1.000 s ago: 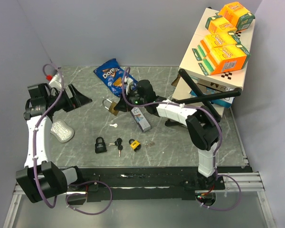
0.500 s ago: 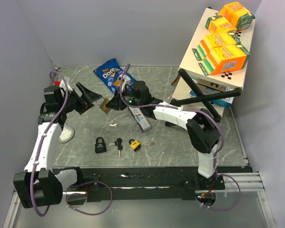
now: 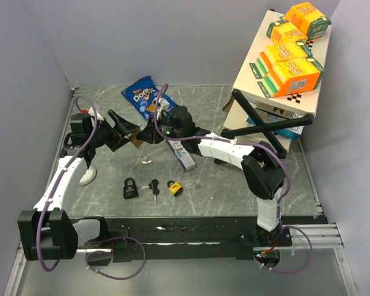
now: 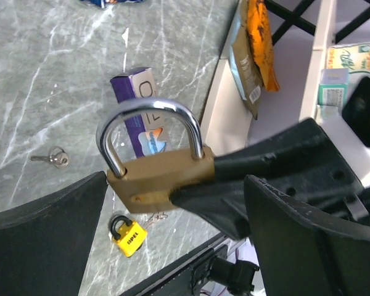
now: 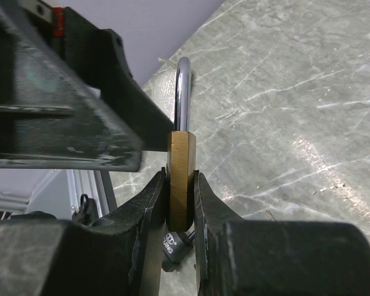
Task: Lock with the key
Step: Place the lock at the center of the board, then reset both arms
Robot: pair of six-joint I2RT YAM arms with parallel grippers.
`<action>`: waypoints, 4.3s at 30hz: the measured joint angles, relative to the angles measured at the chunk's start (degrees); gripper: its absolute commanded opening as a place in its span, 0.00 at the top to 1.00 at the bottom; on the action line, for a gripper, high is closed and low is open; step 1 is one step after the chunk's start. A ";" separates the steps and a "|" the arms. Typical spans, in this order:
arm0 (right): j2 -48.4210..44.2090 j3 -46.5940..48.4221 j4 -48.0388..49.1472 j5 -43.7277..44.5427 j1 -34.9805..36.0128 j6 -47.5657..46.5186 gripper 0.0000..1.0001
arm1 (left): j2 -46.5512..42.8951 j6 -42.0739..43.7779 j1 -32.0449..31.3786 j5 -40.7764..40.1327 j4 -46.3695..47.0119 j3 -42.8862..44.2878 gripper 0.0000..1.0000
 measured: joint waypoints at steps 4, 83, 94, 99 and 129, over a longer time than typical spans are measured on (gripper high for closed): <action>-0.02 0.00 0.00 0.50 0.72 -0.02 1.00 | 0.83 -0.48 -0.50 -1.77 -0.04 -0.02 0.05; -28.83 -25.53 -9.07 -7.50 -3.65 -32.00 0.00 | 36.72 31.34 -11.74 -31.41 -24.87 16.96 0.38; -28.83 -25.51 -9.07 -8.57 -4.04 -31.47 0.00 | 36.76 32.06 -11.78 -31.89 -25.64 17.73 0.01; -28.85 -25.16 -9.18 -8.92 -4.04 -30.53 0.00 | 35.71 32.57 -11.76 -31.80 -25.68 18.29 0.04; -38.56 -23.65 -13.75 -10.36 -4.48 -23.43 0.00 | -5.29 44.04 3.56 -3.50 -33.46 16.79 0.04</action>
